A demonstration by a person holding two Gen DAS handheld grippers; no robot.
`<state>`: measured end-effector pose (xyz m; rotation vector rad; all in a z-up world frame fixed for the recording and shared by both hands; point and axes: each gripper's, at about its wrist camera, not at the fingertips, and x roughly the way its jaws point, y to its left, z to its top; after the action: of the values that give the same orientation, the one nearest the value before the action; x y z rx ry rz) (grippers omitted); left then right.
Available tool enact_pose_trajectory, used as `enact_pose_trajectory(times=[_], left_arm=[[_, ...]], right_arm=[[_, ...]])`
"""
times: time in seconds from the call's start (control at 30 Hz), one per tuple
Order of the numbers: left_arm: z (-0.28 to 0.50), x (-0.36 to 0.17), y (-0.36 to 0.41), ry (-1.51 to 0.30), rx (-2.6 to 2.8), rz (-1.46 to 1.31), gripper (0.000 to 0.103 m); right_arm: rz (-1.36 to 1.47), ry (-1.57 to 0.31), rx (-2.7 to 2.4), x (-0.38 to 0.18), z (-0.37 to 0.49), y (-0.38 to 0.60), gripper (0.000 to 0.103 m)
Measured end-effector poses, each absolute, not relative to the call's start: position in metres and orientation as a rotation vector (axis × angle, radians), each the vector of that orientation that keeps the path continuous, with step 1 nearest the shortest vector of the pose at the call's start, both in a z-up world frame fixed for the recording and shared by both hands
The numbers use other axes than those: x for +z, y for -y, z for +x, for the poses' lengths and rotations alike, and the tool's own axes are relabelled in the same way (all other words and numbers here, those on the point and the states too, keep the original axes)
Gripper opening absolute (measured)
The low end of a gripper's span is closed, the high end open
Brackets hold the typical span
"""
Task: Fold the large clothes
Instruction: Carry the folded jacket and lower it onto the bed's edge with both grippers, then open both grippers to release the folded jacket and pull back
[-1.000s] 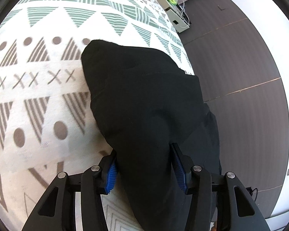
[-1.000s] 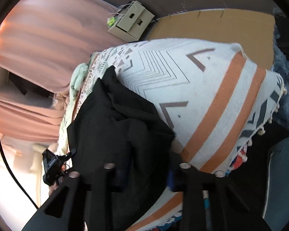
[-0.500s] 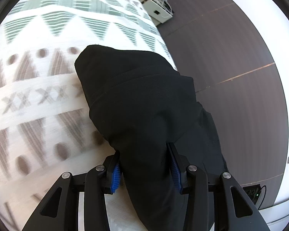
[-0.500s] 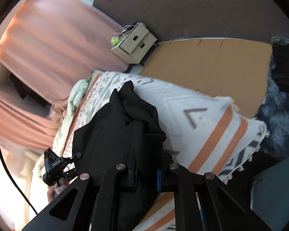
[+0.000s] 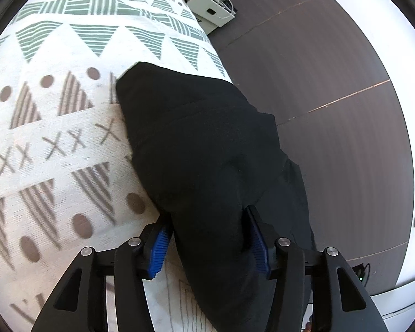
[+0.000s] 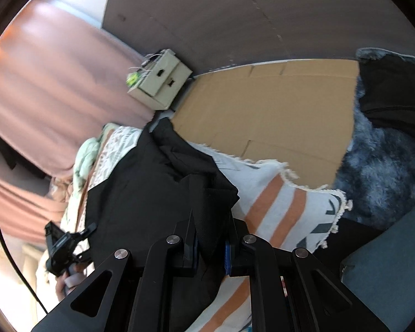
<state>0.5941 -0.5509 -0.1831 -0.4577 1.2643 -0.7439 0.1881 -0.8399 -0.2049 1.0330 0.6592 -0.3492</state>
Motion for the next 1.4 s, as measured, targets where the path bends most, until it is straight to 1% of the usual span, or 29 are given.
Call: enact_pose_trajectory(times=[0.1, 0.13, 0.17, 0.2, 0.23, 0.27, 0.3, 0.33, 0.37, 0.4, 0.43, 0.5, 0.57, 0.63, 0.7, 0.77, 0.83, 1.1, 1.4], left_arm=[[0.595, -0.165, 0.534, -1.223, -0.714, -0.437, 0.057], [0.594, -0.159, 0.529, -1.205, -0.707, -0.429, 0.065], [0.592, -0.153, 0.522, -1.187, -0.704, -0.426, 0.077], [0.591, -0.147, 0.516, -1.173, -0.704, -0.431, 0.082], [0.588, -0.141, 0.509, -1.158, -0.706, -0.442, 0.088], [0.585, -0.134, 0.503, -1.147, -0.707, -0.452, 0.09], [0.582, -0.129, 0.498, -1.143, -0.705, -0.457, 0.09], [0.58, -0.123, 0.494, -1.144, -0.704, -0.458, 0.09], [0.575, -0.118, 0.49, -1.144, -0.706, -0.46, 0.09], [0.572, -0.112, 0.486, -1.142, -0.709, -0.461, 0.09], [0.567, -0.105, 0.483, -1.136, -0.711, -0.458, 0.09], [0.556, -0.089, 0.479, -1.117, -0.721, -0.439, 0.09], [0.542, -0.074, 0.477, -1.099, -0.731, -0.413, 0.093], [0.533, -0.058, 0.476, -1.075, -0.731, -0.389, 0.097], [0.519, -0.039, 0.468, -1.038, -0.732, -0.372, 0.101], [0.505, -0.025, 0.464, -1.011, -0.723, -0.347, 0.103], [0.491, -0.01, 0.455, -0.987, -0.718, -0.319, 0.102], [0.434, 0.045, 0.418, -0.898, -0.688, -0.262, 0.103], [0.355, 0.098, 0.342, -0.776, -0.643, -0.214, 0.103]], right_arm=[[1.03, -0.667, -0.372, -0.204, 0.188, 0.839, 0.015], [1.02, -0.678, -0.383, -0.202, 0.188, 0.839, 0.018], [1.008, -0.699, -0.413, -0.2, 0.186, 0.84, 0.02], [1.002, -0.707, -0.442, -0.196, 0.182, 0.84, 0.03], [1.002, -0.709, -0.46, -0.195, 0.179, 0.842, 0.036], [1.007, -0.706, -0.477, -0.192, 0.172, 0.842, 0.037], [1.015, -0.709, -0.483, -0.191, 0.167, 0.842, 0.042], [1.018, -0.715, -0.486, -0.188, 0.163, 0.841, 0.054], [1.01, -0.72, -0.49, -0.185, 0.159, 0.838, 0.06], [0.992, -0.725, -0.49, -0.179, 0.154, 0.834, 0.068], [0.98, -0.731, -0.488, -0.175, 0.152, 0.832, 0.072], [0.959, -0.737, -0.477, -0.163, 0.146, 0.823, 0.073], [0.934, -0.736, -0.467, -0.15, 0.14, 0.815, 0.077], [0.908, -0.729, -0.456, -0.136, 0.135, 0.805, 0.091], [0.888, -0.721, -0.433, -0.119, 0.13, 0.794, 0.093], [0.853, -0.72, -0.424, -0.105, 0.125, 0.783, 0.095], [0.819, -0.718, -0.42, -0.091, 0.119, 0.772, 0.103], [0.736, -0.669, -0.392, -0.041, 0.094, 0.731, 0.103], [0.628, -0.61, -0.386, 0.007, 0.063, 0.667, 0.103]])
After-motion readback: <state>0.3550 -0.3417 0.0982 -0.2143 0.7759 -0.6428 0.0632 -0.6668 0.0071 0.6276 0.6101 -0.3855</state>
